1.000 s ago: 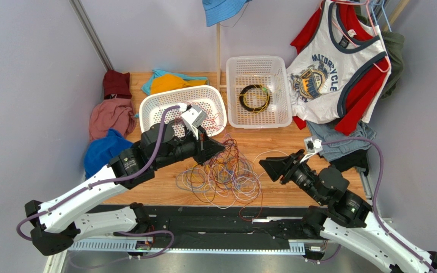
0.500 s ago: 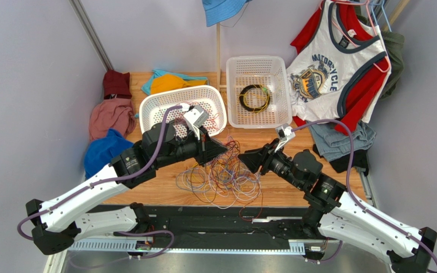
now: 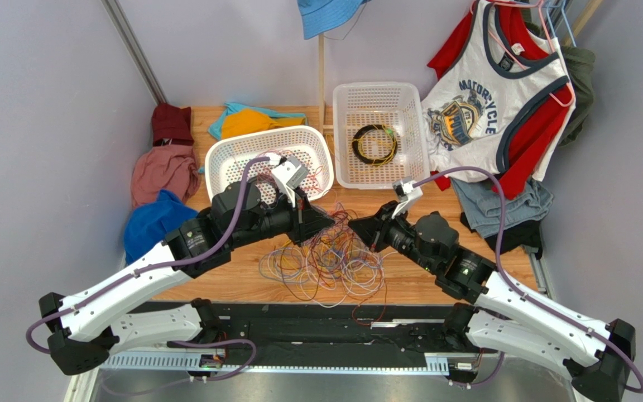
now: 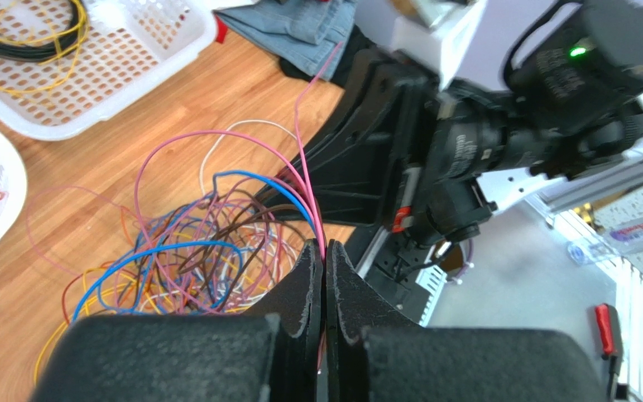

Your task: Untangle the cables

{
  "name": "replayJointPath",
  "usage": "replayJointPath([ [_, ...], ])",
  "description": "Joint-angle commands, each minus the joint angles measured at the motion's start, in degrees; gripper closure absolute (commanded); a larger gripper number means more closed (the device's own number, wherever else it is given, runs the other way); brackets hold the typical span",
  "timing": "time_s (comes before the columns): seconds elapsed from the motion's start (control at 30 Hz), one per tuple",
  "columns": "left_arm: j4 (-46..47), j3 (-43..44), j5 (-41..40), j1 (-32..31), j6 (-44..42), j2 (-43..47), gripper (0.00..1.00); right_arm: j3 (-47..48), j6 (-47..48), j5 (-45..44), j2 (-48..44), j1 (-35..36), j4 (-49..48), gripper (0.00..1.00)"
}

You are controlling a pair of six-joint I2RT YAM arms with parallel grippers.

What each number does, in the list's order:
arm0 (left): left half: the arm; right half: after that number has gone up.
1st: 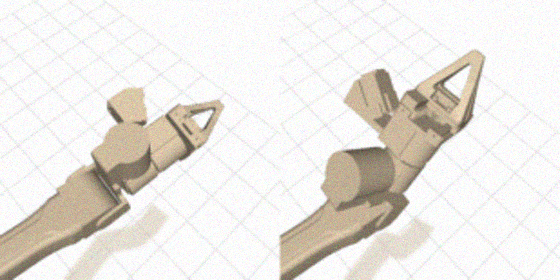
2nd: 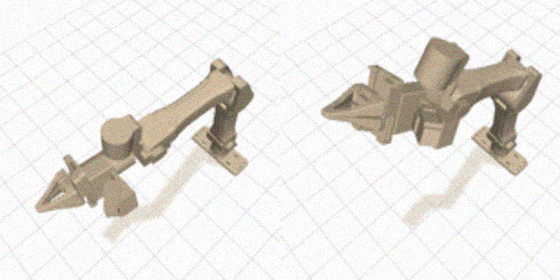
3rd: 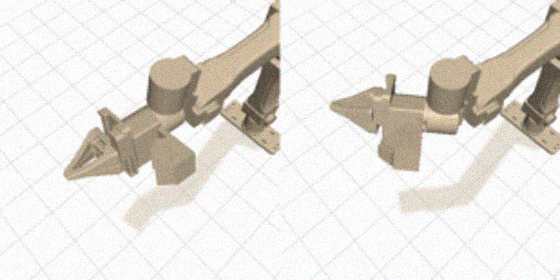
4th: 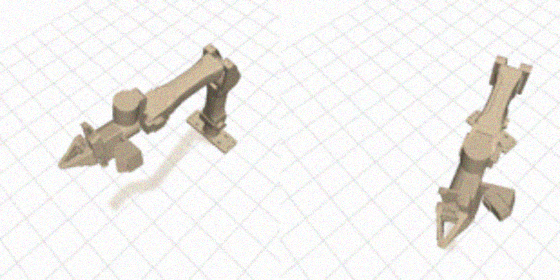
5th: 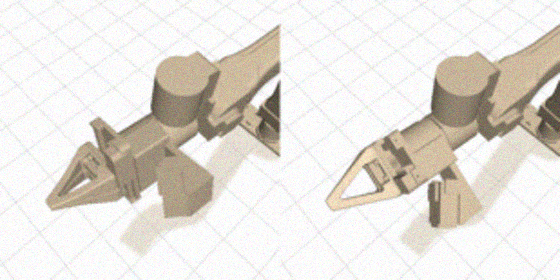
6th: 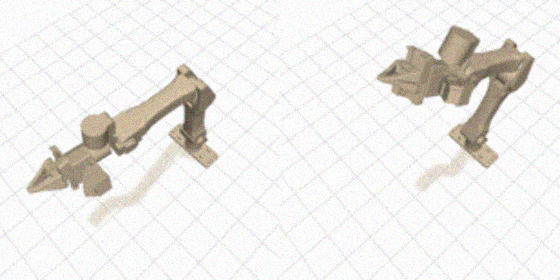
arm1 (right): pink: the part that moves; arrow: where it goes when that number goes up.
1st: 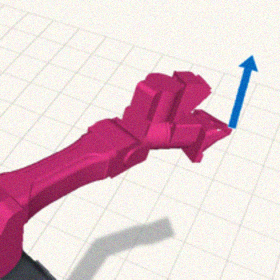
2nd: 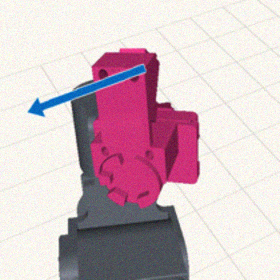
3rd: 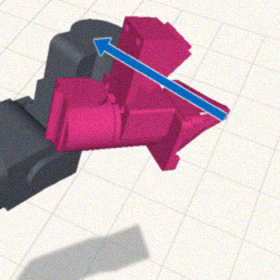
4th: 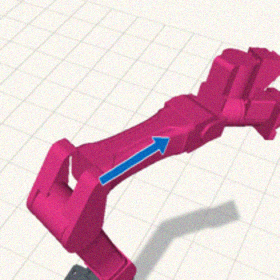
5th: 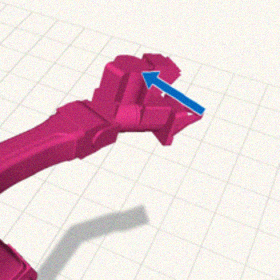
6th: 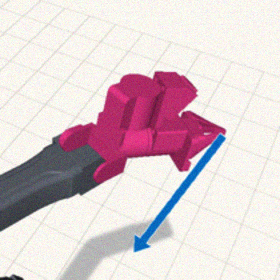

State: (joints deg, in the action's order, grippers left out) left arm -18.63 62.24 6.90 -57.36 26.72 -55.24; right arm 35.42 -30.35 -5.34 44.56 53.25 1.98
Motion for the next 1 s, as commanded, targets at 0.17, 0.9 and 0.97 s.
replayJointPath([
  [0.17,-12.6,-6.1,-21.5,1.0,4.5,0.8,0.23,23.2,8.5,-9.0,-7.0,0.2,15.4,1.00],
  [0.9,55.7,-42.5,-5.8,0.2,0.4,17.2,0.05,69.6,4.5,4.5,11.6,0.2,30.5,1.00],
  [0.97,58.7,-41.4,-5.1,-0.2,-1.6,17.0,0.05,69.5,3.9,4.5,11.8,0.2,30.6,1.00],
])
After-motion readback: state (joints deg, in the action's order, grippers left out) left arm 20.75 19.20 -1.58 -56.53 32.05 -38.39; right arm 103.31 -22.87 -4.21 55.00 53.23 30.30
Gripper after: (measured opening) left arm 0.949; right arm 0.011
